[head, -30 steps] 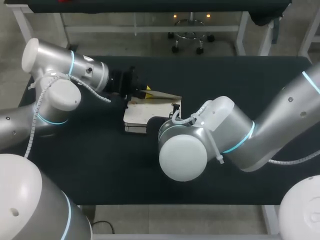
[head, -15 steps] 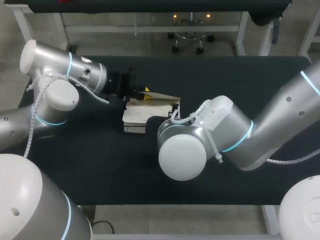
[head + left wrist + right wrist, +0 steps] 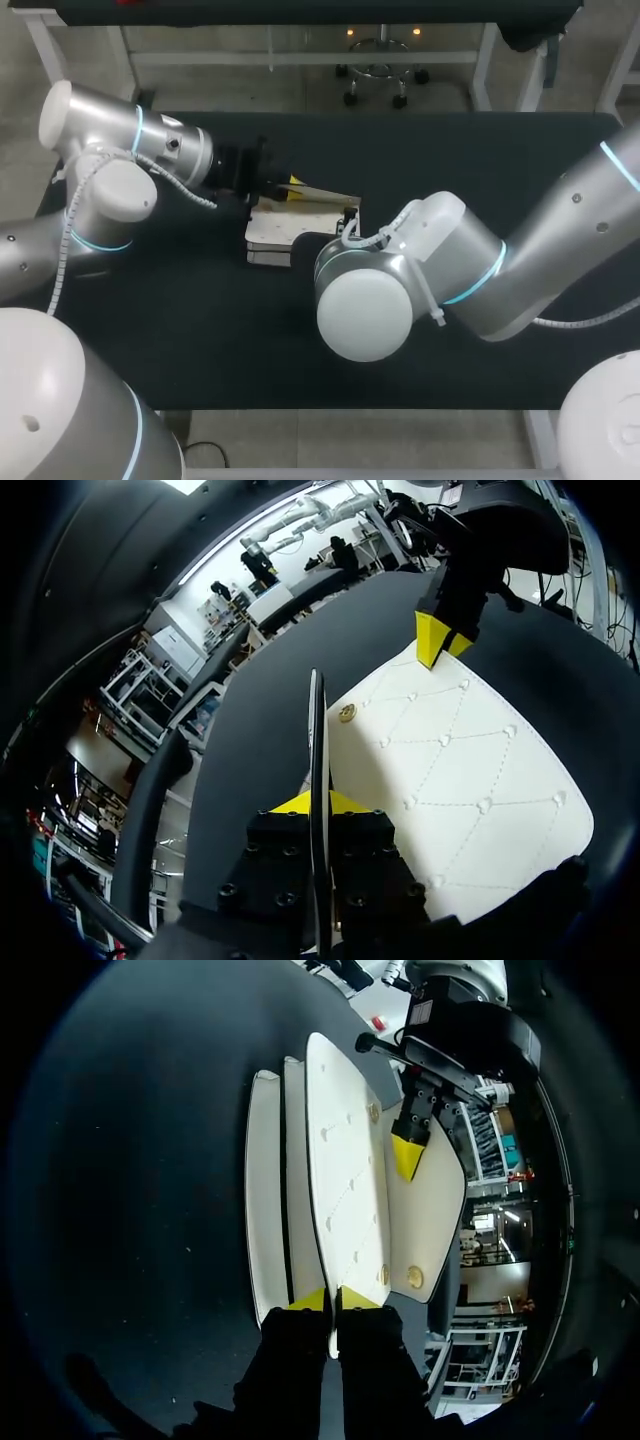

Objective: Pick up the bag, open it, inspect its contents, close it, and place it on the opposite side

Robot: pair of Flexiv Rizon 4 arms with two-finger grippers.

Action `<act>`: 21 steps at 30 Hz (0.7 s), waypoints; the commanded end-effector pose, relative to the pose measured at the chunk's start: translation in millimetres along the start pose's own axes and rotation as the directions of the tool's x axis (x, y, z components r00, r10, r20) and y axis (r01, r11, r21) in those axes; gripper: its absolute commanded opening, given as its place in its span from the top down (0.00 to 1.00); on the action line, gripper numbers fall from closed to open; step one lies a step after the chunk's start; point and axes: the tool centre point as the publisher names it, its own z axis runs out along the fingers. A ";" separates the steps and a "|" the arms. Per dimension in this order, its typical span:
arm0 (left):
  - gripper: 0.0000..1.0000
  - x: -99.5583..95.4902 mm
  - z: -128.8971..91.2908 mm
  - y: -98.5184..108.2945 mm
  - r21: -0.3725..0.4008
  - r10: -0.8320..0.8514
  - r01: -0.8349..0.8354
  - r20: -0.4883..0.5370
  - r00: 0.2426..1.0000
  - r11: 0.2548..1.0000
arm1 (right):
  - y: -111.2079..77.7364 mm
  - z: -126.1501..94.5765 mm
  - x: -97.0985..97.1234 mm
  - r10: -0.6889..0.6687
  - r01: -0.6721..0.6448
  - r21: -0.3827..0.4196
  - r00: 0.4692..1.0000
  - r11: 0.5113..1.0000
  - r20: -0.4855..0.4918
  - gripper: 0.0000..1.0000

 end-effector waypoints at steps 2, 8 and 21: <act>1.00 5.4 -1.2 -2.2 0.008 0.033 -0.033 0.017 0.999 0.999 | -0.4 1.1 1.1 0.001 -0.001 -0.001 1.000 1.000 0.003 1.00; 1.00 16.3 0.9 -8.2 0.005 0.110 -0.110 0.040 0.993 0.994 | -0.4 1.1 1.1 0.001 -0.001 -0.001 1.000 1.000 0.003 1.00; 0.87 30.8 4.4 -4.3 0.011 0.149 -0.151 0.111 0.983 0.989 | -0.4 1.1 1.1 0.001 -0.001 -0.001 1.000 1.000 0.003 1.00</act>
